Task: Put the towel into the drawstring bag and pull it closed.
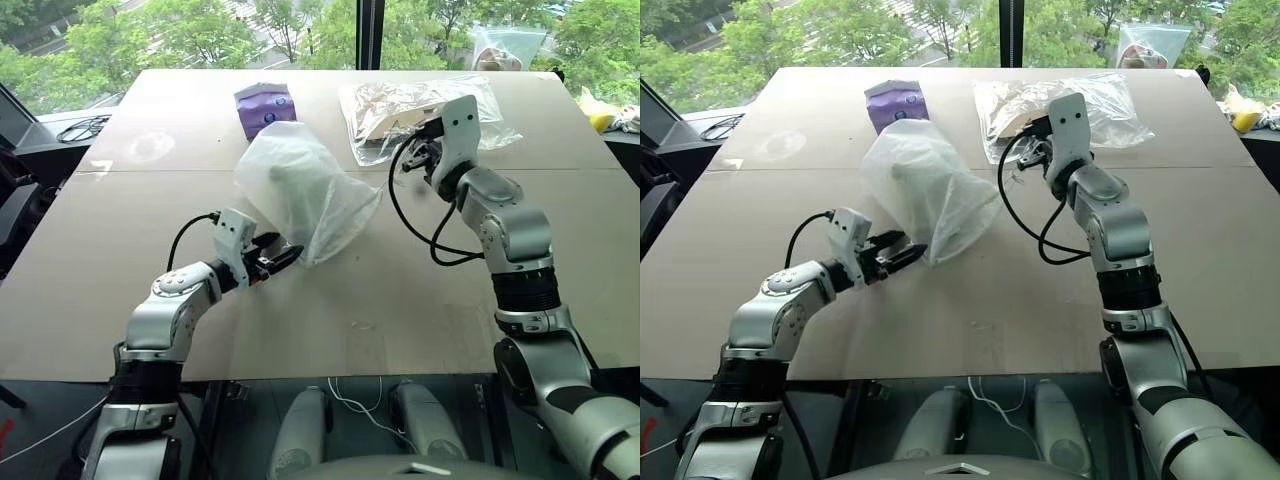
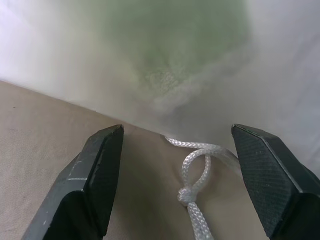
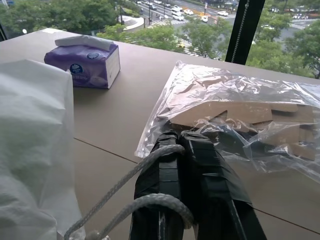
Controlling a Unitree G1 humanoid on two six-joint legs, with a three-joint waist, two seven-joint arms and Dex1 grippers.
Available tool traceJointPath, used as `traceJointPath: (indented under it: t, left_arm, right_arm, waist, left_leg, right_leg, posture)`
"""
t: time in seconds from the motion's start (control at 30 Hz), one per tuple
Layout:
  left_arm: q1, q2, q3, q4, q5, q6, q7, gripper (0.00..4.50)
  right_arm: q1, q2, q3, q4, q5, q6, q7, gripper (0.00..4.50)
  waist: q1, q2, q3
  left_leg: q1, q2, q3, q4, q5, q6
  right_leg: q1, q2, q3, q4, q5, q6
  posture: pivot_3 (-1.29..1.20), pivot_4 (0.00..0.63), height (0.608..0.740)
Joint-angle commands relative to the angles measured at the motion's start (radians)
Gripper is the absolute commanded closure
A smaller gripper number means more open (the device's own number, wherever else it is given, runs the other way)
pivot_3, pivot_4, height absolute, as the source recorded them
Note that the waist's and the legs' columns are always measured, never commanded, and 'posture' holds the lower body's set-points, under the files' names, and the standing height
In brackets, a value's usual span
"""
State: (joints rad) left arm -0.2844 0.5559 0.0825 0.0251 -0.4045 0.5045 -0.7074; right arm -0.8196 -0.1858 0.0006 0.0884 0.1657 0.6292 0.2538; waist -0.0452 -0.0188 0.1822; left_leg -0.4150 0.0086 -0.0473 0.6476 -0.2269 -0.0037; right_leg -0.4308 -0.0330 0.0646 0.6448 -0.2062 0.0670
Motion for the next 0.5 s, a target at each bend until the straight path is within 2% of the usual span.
traceJointPath:
  t: [0.03,0.23,0.43,0.47,0.5]
  left_arm:
    - [0.019,0.042,0.003,0.002,0.026,-0.031,-0.039,0.96]
    - [0.021,0.076,-0.012,0.017,0.012,0.034,-0.092,0.96]
    - [0.03,0.049,-0.059,0.048,0.051,0.073,-0.063,0.96]
    - [0.032,0.046,-0.062,0.052,0.053,0.072,-0.061,1.46]
    - [0.032,0.041,-0.062,0.058,0.052,0.075,-0.061,1.59]
  right_arm:
    - [-0.019,-0.001,-0.014,-0.051,0.005,-0.001,-0.008,4.5]
    - [-0.015,-0.002,-0.016,-0.056,0.004,-0.002,-0.013,4.5]
    - [-0.014,-0.002,-0.018,-0.059,0.005,-0.005,-0.02,4.5]
    - [-0.014,-0.002,-0.018,-0.06,0.005,-0.005,-0.021,4.5]
    - [-0.014,-0.004,-0.019,-0.058,0.005,-0.006,-0.021,4.5]
  waist:
    - [0.0,0.0,0.0]
    - [-0.001,0.0,0.0]
    - [0.0,0.002,-0.001]
    - [0.0,0.002,-0.002]
    - [0.0,0.002,-0.002]
  left_leg:
    - [0.0,0.0,0.0,0.0,0.0,0.0]
    - [0.0,0.0,0.0,0.0,0.0,0.0]
    - [0.001,0.0,0.0,0.0,0.0,0.0]
    - [0.001,0.0,0.0,0.0,0.0,0.0]
    - [0.001,0.0,0.0,0.0,0.0,0.0]
  right_leg:
    - [0.0,0.0,0.0,0.0,0.0,0.0]
    - [0.0,0.0,0.0,0.0,0.0,0.0]
    - [0.0,0.0,0.0,0.0,0.0,0.0]
    - [0.0,0.0,0.0,0.0,0.0,0.0]
    - [0.0,0.0,0.0,0.0,0.0,0.0]
  posture:
    - [0.0,0.15,0.74]
    - [0.0,0.15,0.74]
    - [0.0,0.15,0.74]
    - [0.0,0.15,0.74]
    - [0.0,0.15,0.74]
